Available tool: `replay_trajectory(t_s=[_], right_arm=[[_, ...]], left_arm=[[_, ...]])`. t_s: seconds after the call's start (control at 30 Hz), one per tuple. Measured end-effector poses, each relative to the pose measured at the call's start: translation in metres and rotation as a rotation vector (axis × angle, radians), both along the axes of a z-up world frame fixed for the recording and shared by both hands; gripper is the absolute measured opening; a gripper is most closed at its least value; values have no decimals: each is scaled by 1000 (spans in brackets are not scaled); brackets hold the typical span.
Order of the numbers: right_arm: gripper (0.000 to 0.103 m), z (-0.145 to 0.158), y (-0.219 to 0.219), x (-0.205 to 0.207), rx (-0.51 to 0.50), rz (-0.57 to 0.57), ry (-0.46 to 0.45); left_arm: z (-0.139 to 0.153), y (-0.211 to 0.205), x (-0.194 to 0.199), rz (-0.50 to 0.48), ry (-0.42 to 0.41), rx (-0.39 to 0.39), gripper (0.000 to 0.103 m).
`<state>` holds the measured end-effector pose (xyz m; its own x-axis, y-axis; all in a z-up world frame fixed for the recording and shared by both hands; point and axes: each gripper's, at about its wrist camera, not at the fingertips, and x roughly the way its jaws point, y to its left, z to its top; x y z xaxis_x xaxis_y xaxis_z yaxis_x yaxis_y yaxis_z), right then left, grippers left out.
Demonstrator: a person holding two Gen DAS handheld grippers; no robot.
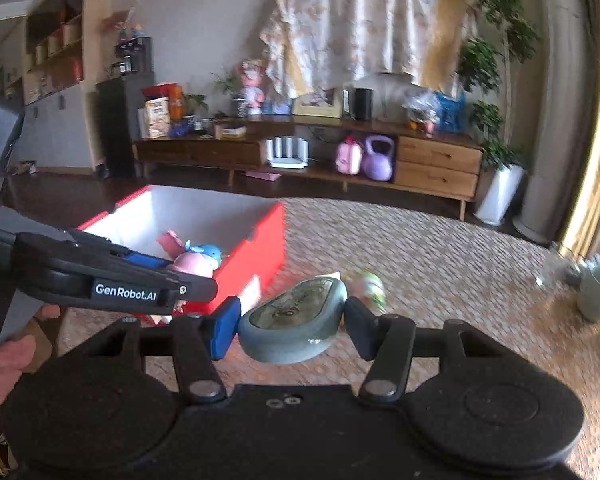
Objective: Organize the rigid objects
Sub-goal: 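Carry the tape dispenser and pink-headed figure over the red box with both tools, then lower both items into the red box and open both tools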
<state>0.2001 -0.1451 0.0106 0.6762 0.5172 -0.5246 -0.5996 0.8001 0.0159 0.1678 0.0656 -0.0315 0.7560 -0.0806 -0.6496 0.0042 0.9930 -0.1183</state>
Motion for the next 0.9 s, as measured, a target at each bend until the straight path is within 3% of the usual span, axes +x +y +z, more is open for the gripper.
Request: replay_trajectory(t_s=[0.4, 0.9], right_arm=[[56, 10, 78, 21, -17, 109, -18], [56, -25, 168, 78, -114, 198, 38]], left_arm=[[15, 85, -6, 118, -13, 47, 35], [-10, 180, 46, 262, 149, 124, 35]])
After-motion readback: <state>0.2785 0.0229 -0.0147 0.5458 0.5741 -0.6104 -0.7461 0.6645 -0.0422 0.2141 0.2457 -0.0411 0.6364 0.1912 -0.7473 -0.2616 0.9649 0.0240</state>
